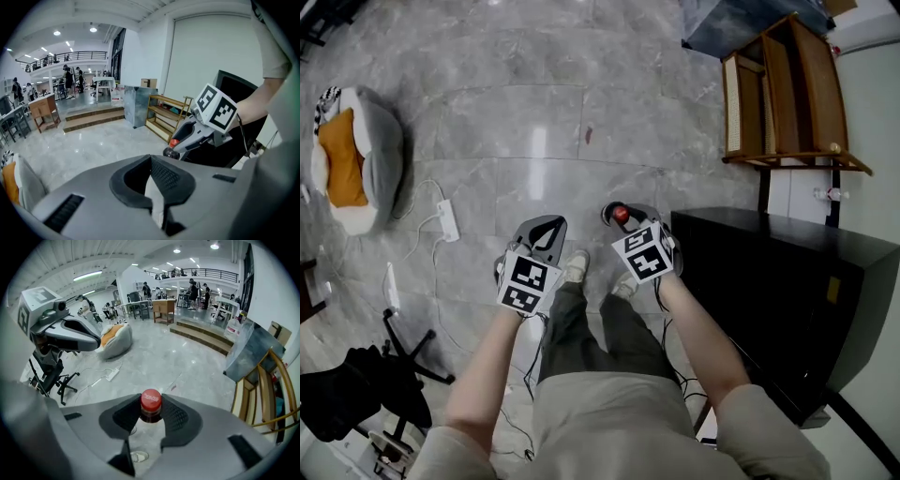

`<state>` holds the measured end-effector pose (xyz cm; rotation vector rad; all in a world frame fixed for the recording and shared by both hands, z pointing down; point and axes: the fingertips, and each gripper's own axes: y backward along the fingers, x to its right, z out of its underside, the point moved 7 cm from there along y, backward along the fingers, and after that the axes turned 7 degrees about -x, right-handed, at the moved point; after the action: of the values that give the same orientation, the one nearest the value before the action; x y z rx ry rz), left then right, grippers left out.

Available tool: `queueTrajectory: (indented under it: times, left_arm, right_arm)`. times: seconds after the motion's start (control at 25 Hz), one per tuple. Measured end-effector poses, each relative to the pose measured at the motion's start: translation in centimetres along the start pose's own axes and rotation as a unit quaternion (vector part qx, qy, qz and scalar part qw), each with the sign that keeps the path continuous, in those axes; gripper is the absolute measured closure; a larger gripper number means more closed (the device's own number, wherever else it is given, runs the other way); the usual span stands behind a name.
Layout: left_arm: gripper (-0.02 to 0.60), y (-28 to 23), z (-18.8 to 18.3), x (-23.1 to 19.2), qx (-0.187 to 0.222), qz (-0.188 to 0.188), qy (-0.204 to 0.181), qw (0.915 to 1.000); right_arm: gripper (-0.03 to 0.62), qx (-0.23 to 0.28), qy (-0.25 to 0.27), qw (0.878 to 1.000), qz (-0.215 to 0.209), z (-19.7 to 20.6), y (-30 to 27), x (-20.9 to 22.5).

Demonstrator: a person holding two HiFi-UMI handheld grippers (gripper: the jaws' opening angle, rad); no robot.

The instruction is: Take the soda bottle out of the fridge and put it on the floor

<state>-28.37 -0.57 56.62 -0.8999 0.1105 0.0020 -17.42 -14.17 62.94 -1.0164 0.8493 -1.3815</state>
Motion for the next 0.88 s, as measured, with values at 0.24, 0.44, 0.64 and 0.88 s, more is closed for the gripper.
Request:
queueTrajectory:
  times: [0.24, 0.44, 0.64, 0.88]
  left_arm:
    - [0.575, -5.8, 5.4, -1.3, -0.031, 0.024, 0.015, 0.9991]
    - [0.575, -11.2, 9.8, -2.5, -0.053, 0.042, 0.029, 0.9973]
    - [0.575, -16.3, 14.1, -2.9, -0.067, 0.055, 0.053, 0.9948]
    - [0.575, -22.1, 19.9, -3.4, -0.096, 0.064, 0.066, 0.9911]
  right_arm:
    - [0.477, -0.031, -0.013, 0.999, -0.003, 1.9, -7.6, 0.1]
    - [0.477, -0.041, -0.036, 0.999, 0.004, 3.5, -13.7, -0.2]
    - [0.477, -0.051, -0.045, 0.998, 0.006, 5.3, -19.7, -0.5]
    - [0.477, -0.065, -0.051, 0.997, -0.005, 7.5, -27.2, -0.8]
